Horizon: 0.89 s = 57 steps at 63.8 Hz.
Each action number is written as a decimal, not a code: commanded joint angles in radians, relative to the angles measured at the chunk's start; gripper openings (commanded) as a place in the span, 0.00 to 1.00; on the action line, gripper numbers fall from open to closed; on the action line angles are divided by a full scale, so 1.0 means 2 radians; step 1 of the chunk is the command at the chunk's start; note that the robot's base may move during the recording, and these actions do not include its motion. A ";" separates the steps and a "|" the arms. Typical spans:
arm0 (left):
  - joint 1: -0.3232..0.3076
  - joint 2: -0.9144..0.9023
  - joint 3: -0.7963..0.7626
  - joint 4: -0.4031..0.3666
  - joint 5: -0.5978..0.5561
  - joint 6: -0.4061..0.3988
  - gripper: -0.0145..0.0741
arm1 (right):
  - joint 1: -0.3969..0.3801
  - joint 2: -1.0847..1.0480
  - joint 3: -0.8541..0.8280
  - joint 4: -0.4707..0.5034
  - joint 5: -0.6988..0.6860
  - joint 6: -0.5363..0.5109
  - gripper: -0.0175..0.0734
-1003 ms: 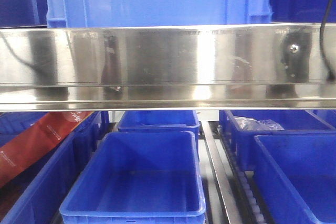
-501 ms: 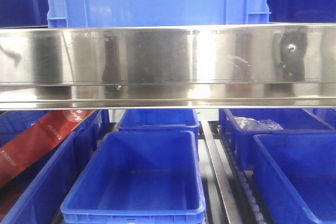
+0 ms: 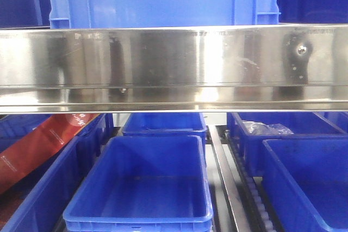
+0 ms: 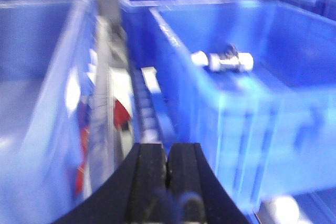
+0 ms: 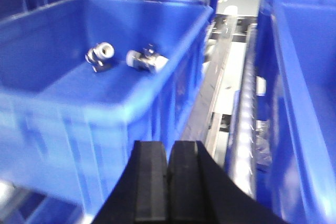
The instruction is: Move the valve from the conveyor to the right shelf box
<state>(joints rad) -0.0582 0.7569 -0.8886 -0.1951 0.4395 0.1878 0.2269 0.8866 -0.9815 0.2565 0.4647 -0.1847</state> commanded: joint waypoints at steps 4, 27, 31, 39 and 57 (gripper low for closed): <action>0.003 -0.078 0.109 0.002 -0.076 -0.002 0.04 | -0.002 -0.064 0.101 -0.015 -0.068 -0.010 0.01; 0.003 -0.193 0.310 -0.003 -0.243 -0.003 0.04 | -0.002 -0.174 0.310 -0.040 -0.211 -0.010 0.01; 0.003 -0.195 0.318 -0.003 -0.244 -0.003 0.04 | -0.002 -0.175 0.318 -0.040 -0.216 -0.010 0.01; 0.003 -0.195 0.319 -0.003 -0.237 -0.003 0.04 | -0.002 -0.175 0.318 -0.040 -0.224 -0.010 0.01; 0.003 -0.195 0.319 -0.003 -0.240 -0.003 0.04 | -0.002 -0.175 0.318 -0.040 -0.226 -0.010 0.01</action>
<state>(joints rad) -0.0582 0.3726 -0.2541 -0.1948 -0.0140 0.1861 0.2269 0.5422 -0.3470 0.1826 0.0414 -0.1982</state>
